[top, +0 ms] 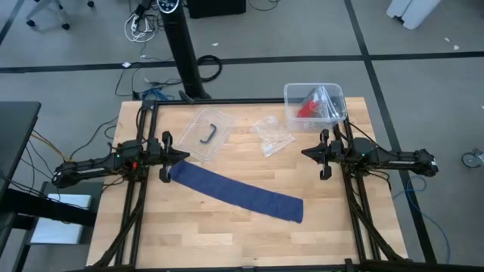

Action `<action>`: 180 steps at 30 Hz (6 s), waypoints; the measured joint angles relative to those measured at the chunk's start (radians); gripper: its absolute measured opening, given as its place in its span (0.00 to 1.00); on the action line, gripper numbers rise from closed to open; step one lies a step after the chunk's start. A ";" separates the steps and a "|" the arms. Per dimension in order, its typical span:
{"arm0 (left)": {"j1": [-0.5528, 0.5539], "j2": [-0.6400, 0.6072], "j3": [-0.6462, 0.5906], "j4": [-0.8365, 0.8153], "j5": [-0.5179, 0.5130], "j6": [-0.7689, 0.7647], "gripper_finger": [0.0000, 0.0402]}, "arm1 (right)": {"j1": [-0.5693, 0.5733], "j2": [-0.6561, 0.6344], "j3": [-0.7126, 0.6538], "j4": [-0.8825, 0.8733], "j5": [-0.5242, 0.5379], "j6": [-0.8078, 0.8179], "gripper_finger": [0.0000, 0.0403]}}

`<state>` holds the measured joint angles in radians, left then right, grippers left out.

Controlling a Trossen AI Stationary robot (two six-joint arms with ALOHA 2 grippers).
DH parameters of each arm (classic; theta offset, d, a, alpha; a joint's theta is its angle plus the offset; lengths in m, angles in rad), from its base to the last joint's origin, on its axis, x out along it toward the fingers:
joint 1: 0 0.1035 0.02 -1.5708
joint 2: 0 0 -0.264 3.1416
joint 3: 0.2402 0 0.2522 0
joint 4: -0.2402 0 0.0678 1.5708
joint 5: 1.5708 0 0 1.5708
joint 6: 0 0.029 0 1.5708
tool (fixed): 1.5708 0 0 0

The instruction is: Roll bandage

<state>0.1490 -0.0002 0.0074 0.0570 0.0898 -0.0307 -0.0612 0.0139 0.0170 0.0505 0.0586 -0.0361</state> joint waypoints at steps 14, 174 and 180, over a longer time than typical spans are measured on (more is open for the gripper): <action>0.000 0.000 0.000 0.000 0.000 0.000 0.00 | 0.000 0.000 0.000 0.000 0.000 0.000 0.02; -0.338 1.311 0.773 -1.230 -0.340 -0.443 0.00 | 0.214 1.179 0.433 0.425 -0.021 0.079 0.00; -0.338 1.400 0.773 -1.226 -0.357 -0.447 0.00 | 0.214 1.178 0.433 0.435 -0.021 0.078 0.01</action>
<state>-0.1890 1.3998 0.7799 -1.1694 -0.2676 -0.4774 0.1532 1.1915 0.4503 0.4856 0.0380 0.0418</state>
